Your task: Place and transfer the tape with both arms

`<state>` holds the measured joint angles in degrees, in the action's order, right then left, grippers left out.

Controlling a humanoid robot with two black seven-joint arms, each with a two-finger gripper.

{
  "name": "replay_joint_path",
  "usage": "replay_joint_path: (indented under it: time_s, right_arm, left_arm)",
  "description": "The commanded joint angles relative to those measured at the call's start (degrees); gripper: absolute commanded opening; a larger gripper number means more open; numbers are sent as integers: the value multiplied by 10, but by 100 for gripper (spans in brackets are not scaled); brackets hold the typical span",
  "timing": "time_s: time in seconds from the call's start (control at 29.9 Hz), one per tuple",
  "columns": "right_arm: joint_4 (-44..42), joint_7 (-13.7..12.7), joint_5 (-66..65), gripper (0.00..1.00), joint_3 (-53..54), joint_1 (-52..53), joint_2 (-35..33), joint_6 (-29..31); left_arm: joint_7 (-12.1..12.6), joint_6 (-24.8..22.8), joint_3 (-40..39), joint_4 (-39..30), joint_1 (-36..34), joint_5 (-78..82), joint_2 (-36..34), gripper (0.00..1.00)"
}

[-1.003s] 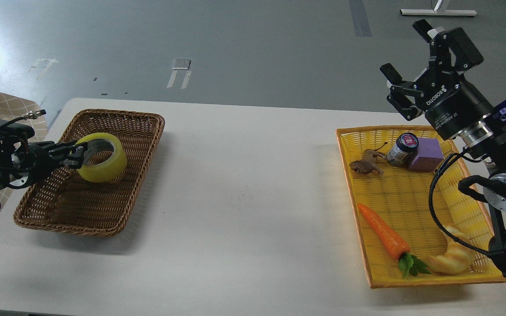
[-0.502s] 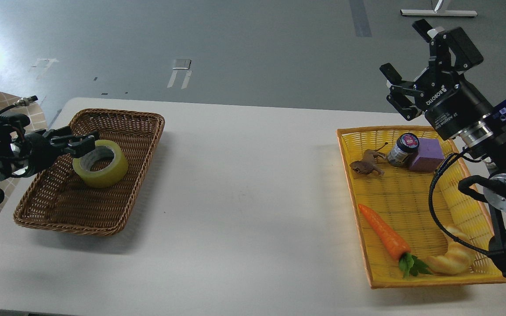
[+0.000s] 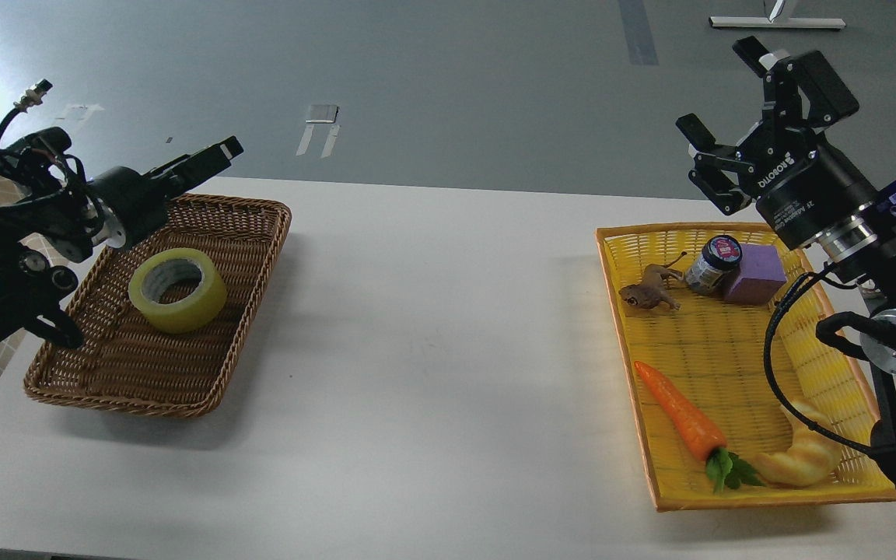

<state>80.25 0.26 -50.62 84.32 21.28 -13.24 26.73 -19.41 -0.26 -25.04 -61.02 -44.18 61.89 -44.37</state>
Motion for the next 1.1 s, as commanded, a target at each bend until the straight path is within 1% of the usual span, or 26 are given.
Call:
replay_joint_path:
  time_s: [0.0,0.03,0.13,0.17,0.3,0.37,0.47,0.54,0.57,0.64,0.7,0.8,0.94,1.0,1.04,1.07]
  right_arm:
    - [1,0,0,100,0,-1,-1,0]
    - [1,0,0,100,0,-1,0,0]
    - [2,0,0,100,0,-2,0,0]
    - [2,0,0,100,-1,-2,0,0]
    - [4,0,0,100,-2,-10,-1,4]
    - [5,0,0,100,-2,-10,-1,5]
    - [8,0,1,100,1,-5,0,4]
    - [18,0,1,100,2,0,1,2]
    - [18,0,1,100,2,0,1,2]
    - [32,0,2,100,2,2,3,1]
    - [38,0,2,100,2,6,4,1]
    - [39,0,2,100,2,19,5,0]
    - [40,0,3,100,1,24,6,-1]
    - [44,0,3,100,1,24,6,-1]
    - [44,0,3,100,1,24,5,-1]
    - [44,0,3,100,2,24,5,-1]
  left_arm:
    - [2,-6,0,-38,-23,-78,23,98]
    - [1,-12,0,-51,-35,-91,29,98]
    - [-1,-56,-6,-79,-51,-114,52,98]
    - [-3,-70,-18,-83,-54,-141,73,98]
    - [-1,-82,-66,-79,-55,-221,141,98]
    - [-1,-84,-86,-79,-54,-233,155,98]
    - [-4,-94,-141,-79,-47,-241,188,98]
    - [-5,-119,-190,-82,-33,-251,207,98]
    - [-5,-120,-190,-82,-33,-252,207,98]
    - [-3,-181,-241,-83,3,-270,225,98]
    - [0,-210,-278,-83,18,-277,245,98]
    - [2,-218,-302,-83,38,-276,260,98]
    - [6,-218,-309,-83,55,-277,278,98]
    - [17,-222,-316,-83,59,-284,278,98]
    - [27,-222,-319,-83,61,-288,278,98]
    - [52,-230,-324,-83,63,-298,278,98]
